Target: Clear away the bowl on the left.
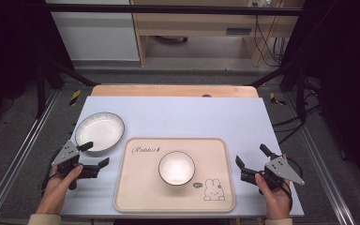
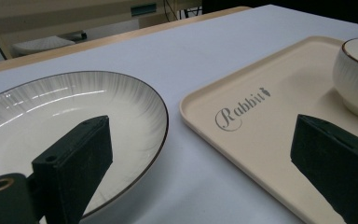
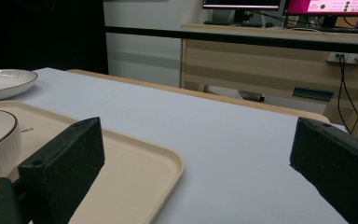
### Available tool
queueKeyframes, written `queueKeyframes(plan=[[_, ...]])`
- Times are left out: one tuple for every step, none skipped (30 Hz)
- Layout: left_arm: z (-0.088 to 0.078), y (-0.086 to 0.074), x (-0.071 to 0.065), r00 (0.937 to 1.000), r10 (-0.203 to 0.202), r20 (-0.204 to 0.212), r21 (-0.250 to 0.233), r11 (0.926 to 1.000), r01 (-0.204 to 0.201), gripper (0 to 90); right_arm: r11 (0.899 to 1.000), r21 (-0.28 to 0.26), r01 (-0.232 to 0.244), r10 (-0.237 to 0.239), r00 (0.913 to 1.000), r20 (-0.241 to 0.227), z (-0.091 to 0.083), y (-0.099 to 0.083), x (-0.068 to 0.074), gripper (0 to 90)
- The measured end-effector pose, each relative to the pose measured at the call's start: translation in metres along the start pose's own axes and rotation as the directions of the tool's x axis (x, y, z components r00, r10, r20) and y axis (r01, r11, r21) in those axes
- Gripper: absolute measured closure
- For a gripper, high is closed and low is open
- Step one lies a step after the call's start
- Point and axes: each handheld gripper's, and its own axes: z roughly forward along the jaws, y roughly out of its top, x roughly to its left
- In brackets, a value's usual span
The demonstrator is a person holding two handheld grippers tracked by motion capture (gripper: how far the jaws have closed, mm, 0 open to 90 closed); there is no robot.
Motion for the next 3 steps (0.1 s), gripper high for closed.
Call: queueKeyframes(plan=[[0.0003, -0.0009, -0.0003, 1.0000, 0.003, -0.004, 0.006, 1.0000, -0.003, 5.3, 1.000, 0.000, -0.001, 0.001, 1.0000, -0.001, 0.0001, -0.0001, 0.0001, 3.2], [0.0001, -0.0014, -0.0005, 1.0000, 0.008, -0.004, 0.016, 0.9998, -0.008, 5.3, 1.000, 0.000, -0.001, 0.001, 1.0000, -0.001, 0.0001, 0.0000, 0.0001, 3.2], [0.0003, -0.0019, -0.0007, 0.9999, 0.011, -0.004, 0.020, 0.9997, -0.011, 5.3, 1.000, -0.001, -0.003, 0.003, 1.0000, -0.001, 0.0002, 0.0002, 0.0002, 3.1]])
